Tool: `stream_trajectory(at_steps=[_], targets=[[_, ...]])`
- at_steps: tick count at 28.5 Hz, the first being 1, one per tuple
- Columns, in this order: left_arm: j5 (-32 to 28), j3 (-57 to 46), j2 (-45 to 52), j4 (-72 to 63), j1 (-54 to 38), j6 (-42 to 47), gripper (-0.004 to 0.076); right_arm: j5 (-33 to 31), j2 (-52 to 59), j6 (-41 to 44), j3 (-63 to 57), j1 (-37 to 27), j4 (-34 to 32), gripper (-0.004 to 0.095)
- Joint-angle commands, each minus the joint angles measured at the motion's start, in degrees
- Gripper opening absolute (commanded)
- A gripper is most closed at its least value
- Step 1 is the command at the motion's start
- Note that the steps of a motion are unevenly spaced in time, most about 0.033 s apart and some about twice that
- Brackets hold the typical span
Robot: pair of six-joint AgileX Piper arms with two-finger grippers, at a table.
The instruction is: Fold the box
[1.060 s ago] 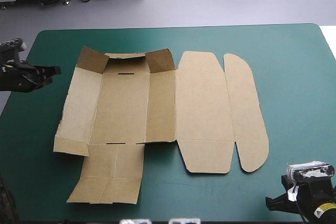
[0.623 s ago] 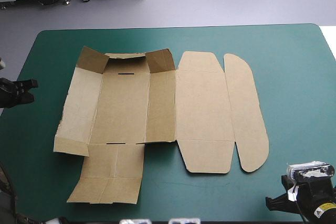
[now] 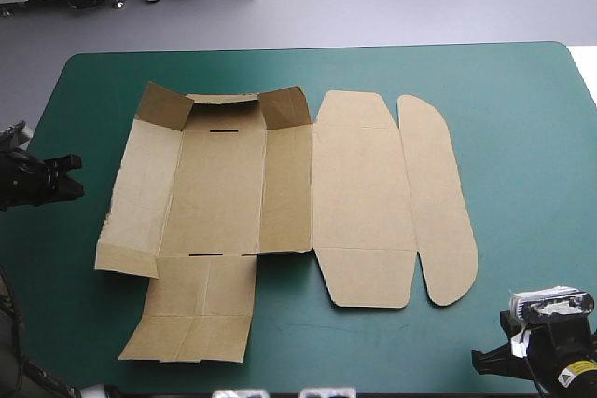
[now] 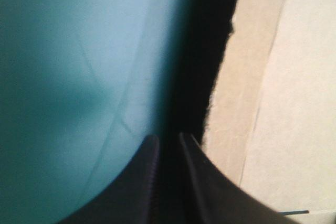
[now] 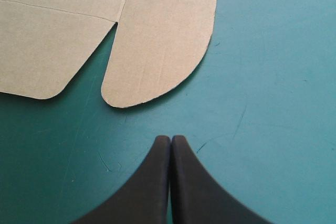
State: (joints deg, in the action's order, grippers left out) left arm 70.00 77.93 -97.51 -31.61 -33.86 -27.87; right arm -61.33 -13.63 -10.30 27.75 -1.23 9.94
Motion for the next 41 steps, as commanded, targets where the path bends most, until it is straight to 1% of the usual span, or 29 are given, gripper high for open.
stream_trajectory(at_steps=[1, 2, 4, 5, 6, 13, 19, 27, 34, 38, 41], targets=[[3.87, 1.22, 2.46, -5.70, 0.63, -3.75, 0.0290, 3.15, -0.81, -0.24, 1.48, 0.02, 0.75, -0.0018], [3.87, 1.08, 2.46, -5.48, 1.48, -4.78, 0.0407, 3.15, -0.81, -0.24, 1.48, 0.02, 0.75, -0.0018], [3.87, 0.54, 2.46, -5.48, 2.55, -4.78, 0.0510, 3.15, -0.81, -0.24, 1.48, 0.02, 0.75, -0.0018], [3.87, 0.14, 2.46, -5.48, 3.22, -4.78, 0.0541, 3.15, -0.81, -0.24, 1.48, 0.02, 0.75, -0.0018], [3.87, -0.05, 2.46, -5.48, 3.99, -4.66, 0.0550, 3.15, -0.81, -0.24, 1.48, 0.02, 0.75, -0.0018], [3.84, -3.17, 2.46, -4.32, 9.07, -4.99, 0.0545, 3.15, -0.81, -0.24, 1.48, 0.02, 0.65, -0.0018], [4.20, -3.88, 2.46, -0.52, 9.19, -4.01, 0.0545, 3.15, -0.81, -0.24, 1.48, 0.02, 0.65, -0.0018], [4.20, -4.19, 2.46, -0.41, 10.08, 0.26, 0.0545, 3.15, -0.81, -0.24, 1.48, 0.02, 0.65, -0.0018], [3.37, -11.18, 2.46, -2.41, 11.14, 0.14, 0.0543, 3.15, -0.81, -0.24, 1.48, 0.02, 0.65, -0.0018], [2.80, -14.07, 2.46, -6.79, 11.41, -2.53, 0.0542, 3.15, -0.81, -0.24, 1.48, 0.02, 0.65, -0.0018], [2.32, -14.19, 2.46, -9.28, 11.41, -3.31, 0.0509, 3.15, -0.81, -0.24, 1.48, 0.02, 0.65, -0.0018]])
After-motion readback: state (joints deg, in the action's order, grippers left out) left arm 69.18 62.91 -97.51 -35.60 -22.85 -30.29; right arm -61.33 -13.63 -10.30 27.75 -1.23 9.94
